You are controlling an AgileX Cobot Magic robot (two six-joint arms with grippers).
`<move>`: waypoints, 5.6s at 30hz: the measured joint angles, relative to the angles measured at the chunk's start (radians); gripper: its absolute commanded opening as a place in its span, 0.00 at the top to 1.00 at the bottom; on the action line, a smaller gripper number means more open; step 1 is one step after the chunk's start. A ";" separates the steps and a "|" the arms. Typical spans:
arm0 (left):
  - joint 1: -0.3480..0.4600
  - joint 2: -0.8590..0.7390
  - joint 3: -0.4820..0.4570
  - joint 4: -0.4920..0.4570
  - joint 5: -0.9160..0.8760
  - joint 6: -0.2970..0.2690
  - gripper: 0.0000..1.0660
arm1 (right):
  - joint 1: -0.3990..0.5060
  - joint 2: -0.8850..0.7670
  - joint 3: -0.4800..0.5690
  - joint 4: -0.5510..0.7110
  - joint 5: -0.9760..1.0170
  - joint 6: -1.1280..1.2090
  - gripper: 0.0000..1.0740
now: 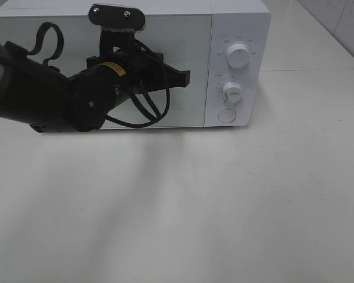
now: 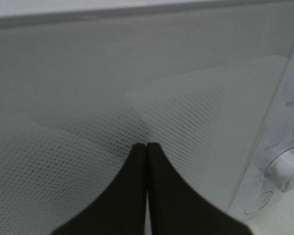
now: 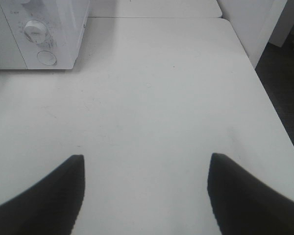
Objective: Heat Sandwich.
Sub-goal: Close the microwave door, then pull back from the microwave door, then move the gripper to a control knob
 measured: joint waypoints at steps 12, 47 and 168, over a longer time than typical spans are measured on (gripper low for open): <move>-0.003 -0.188 0.147 -0.037 0.171 -0.001 0.61 | 0.000 0.000 0.000 0.000 0.000 0.000 0.36; 0.412 -0.548 0.197 0.050 1.420 -0.010 0.08 | 0.000 0.000 0.000 0.000 0.000 0.000 0.36; 0.759 -1.988 0.544 0.390 1.734 -0.204 0.08 | 0.000 0.000 0.000 0.000 0.000 0.000 0.36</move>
